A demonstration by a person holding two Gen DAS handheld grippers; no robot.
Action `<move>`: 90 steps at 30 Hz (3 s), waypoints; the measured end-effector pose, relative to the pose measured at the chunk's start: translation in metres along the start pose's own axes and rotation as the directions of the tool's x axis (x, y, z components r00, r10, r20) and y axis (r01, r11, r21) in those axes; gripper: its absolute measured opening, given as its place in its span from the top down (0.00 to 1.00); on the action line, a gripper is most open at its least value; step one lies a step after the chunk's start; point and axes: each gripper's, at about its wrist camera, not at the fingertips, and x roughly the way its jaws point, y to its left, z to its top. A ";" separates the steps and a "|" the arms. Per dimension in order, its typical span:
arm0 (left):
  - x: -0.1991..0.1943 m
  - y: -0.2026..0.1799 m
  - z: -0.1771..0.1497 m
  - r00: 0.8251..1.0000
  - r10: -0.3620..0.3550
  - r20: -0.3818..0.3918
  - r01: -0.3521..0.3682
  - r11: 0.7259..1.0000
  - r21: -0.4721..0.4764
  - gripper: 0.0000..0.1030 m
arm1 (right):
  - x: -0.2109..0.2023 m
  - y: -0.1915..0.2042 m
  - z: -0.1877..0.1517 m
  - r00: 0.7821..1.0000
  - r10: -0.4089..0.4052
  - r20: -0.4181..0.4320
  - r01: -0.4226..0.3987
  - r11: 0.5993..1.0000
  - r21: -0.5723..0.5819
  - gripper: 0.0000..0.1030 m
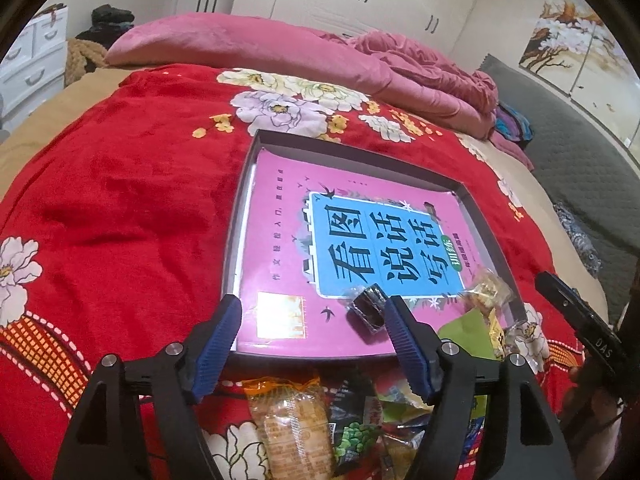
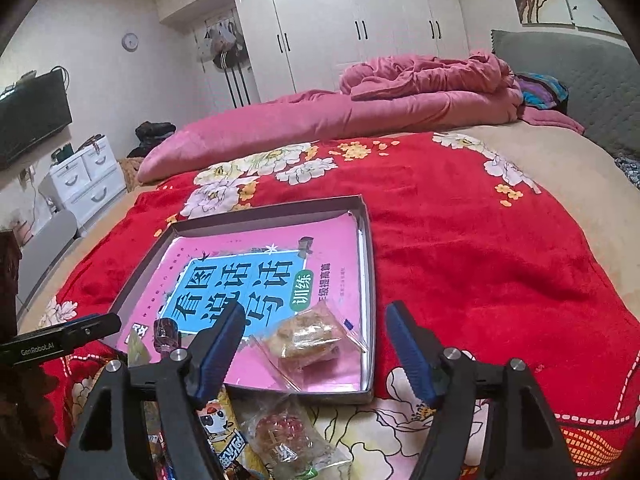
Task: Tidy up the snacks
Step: 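Withdraw both open tools from the tray back toward the snack pile, then grasp the orange-wrapped biscuit pack with the left tool while the right tool grasps the Snickers bar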
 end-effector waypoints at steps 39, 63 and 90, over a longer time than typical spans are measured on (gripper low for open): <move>-0.040 0.034 -0.016 0.998 0.053 0.034 -0.050 0.995 -0.085 0.22 | -0.040 0.020 -0.012 0.999 -0.006 0.031 0.007 1.000 -0.023 0.18; -0.052 0.030 -0.036 0.997 0.072 0.005 -0.072 0.996 -0.054 0.22 | -0.054 0.022 -0.046 0.999 -0.013 -0.040 0.014 1.000 0.007 0.18; -0.061 0.009 -0.062 0.995 0.089 -0.047 -0.087 0.995 0.038 0.22 | -0.061 0.035 -0.072 0.992 0.018 -0.123 -0.018 1.000 -0.001 0.18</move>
